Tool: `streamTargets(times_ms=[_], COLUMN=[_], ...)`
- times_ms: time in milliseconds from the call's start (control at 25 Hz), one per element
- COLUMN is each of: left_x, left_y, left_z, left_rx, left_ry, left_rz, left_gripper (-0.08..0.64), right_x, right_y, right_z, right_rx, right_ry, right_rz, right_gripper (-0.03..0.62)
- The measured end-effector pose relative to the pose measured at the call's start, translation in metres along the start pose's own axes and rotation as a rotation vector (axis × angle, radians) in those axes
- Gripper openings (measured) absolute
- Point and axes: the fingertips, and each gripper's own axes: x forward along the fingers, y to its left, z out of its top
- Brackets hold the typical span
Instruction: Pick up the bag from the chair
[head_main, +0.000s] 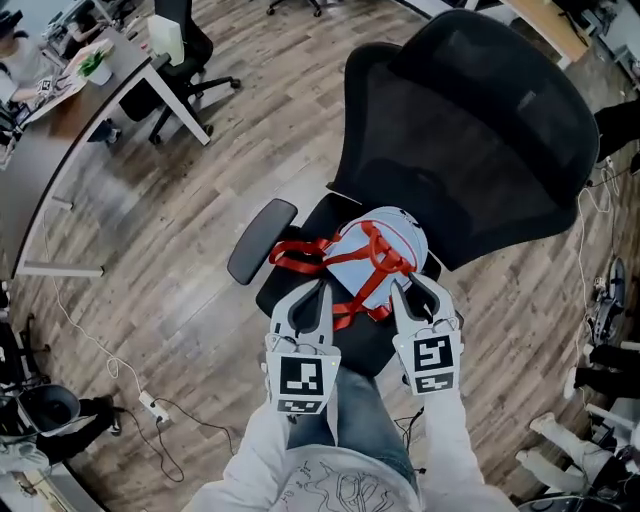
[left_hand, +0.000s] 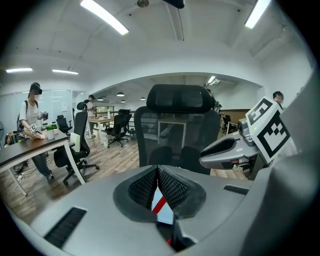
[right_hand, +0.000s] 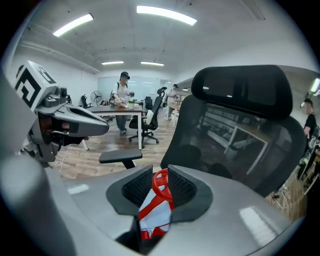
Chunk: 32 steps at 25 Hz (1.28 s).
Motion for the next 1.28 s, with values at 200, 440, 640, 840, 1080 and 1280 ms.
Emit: streamTargets(times_ms=[200, 440, 640, 840, 1080, 1280], left_x=[0.022, 0.039, 0.048, 0.048, 0.043, 0.038], left_y=[0.004, 0.003, 0.007, 0.014, 0.027, 0.037], left_z=[-0.018, -0.033, -0.043, -0.051, -0.056, -0.061], left_rx=[-0.027, -0.059, -0.096, -0.123, -0.138, -0.152], left_ry=[0.044, 0.086, 0.108, 0.13, 0.137, 0.145], left_rz=[0.018, 0.038, 0.053, 0.072, 0.098, 0.115], left_gripper=[0.006, 0.006, 0.006, 0.006, 0.006, 0.006], right_x=[0.041, 0.074, 0.093, 0.104, 0.11, 0.109], right_y=[0.003, 0.008, 0.012, 0.019, 0.031, 0.035], right_z=[-0.018, -0.044, -0.06, -0.071, -0.084, -0.084], right_rx=[-0.048, -0.095, -0.14, -0.175, -0.18, -0.077], right_ry=[0.082, 0.177, 0.289, 0.392, 0.49, 0.51], right_rz=[0.083, 0.168, 0.245, 0.299, 0.353, 0.399], right_gripper=[0.117, 0.138, 0.147, 0.149, 0.08, 0.057])
